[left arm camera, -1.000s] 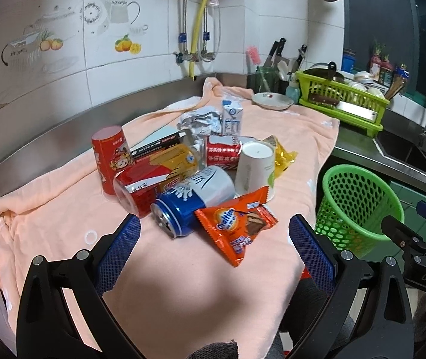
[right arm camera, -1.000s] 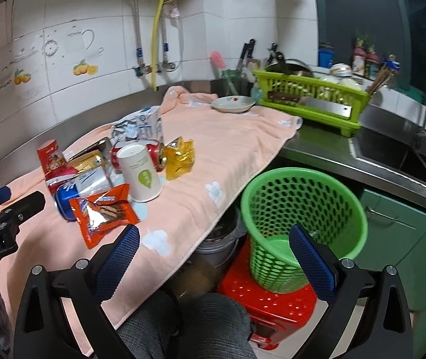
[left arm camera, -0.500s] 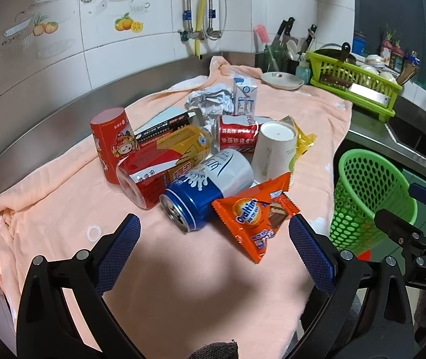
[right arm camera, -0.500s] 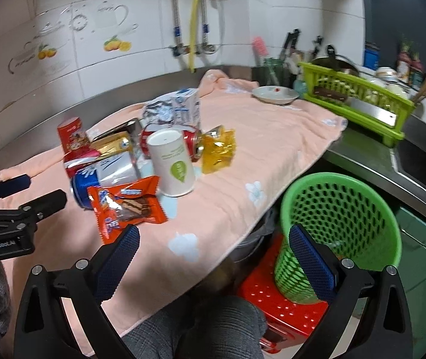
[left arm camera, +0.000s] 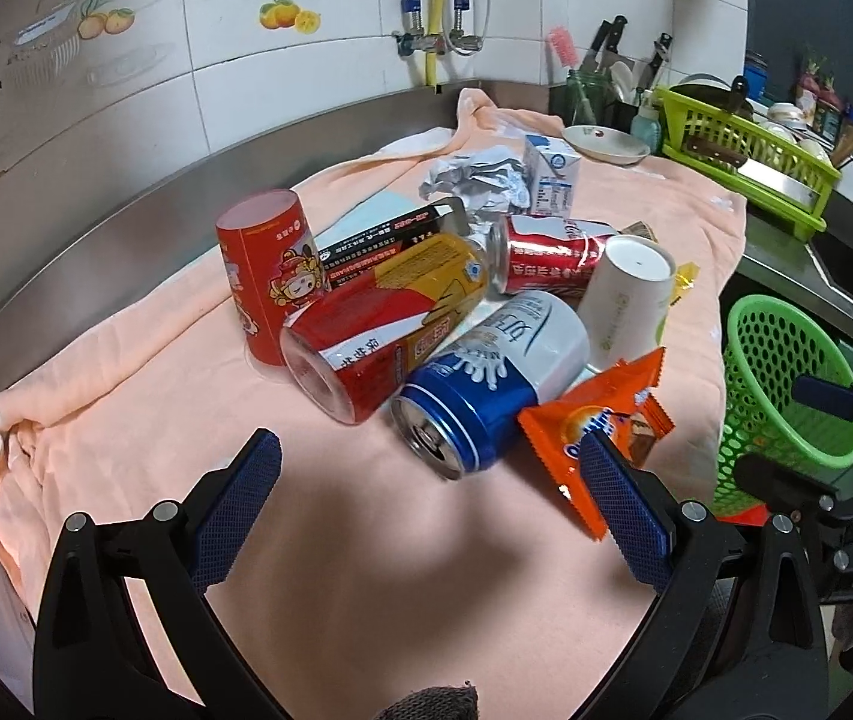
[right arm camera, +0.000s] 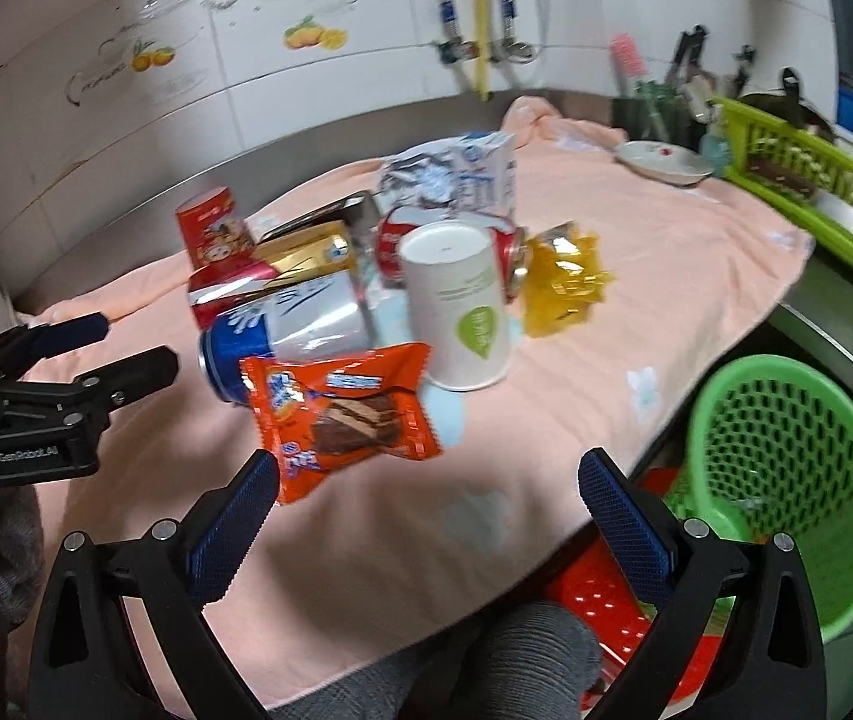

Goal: Collect trash
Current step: 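Grasp the orange snack wrapper with the right gripper and lift it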

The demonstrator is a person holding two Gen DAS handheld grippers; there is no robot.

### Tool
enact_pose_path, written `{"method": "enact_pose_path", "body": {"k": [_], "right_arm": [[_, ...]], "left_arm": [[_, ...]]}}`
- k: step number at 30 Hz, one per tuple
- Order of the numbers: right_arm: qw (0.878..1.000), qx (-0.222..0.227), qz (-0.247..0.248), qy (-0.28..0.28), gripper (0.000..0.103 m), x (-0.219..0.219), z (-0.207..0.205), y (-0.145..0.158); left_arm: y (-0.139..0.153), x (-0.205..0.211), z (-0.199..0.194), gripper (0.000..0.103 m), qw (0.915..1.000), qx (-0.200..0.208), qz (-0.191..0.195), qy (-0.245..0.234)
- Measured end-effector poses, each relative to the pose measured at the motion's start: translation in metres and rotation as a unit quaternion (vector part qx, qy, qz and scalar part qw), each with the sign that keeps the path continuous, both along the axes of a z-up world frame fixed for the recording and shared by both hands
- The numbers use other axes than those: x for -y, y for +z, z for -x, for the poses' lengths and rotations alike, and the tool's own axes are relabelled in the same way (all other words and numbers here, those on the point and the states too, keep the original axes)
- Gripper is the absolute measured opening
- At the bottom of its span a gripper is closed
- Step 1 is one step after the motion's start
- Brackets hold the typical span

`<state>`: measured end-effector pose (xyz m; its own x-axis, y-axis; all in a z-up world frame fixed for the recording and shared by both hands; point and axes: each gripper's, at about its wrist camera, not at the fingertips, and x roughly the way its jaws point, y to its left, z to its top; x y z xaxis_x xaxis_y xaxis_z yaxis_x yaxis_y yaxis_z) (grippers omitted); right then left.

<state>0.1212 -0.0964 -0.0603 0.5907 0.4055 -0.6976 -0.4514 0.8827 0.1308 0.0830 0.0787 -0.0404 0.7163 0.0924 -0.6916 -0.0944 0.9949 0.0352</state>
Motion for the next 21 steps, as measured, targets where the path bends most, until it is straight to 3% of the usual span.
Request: {"method": "enact_pose_path", "body": {"k": [11,21], "right_arm": [[0.997,-0.028,0.011,0.066,0.097,-0.044,-0.025,-0.021],[0.996,-0.050,0.020,0.077,0.097,-0.063,-0.047,-0.046]], "left_arm": [[0.000,-0.019,-0.009,0.098,0.9999,-0.003,-0.004,0.010],[-0.008,-0.029,-0.015,0.098,0.9998,-0.010,0.009,0.015]]}}
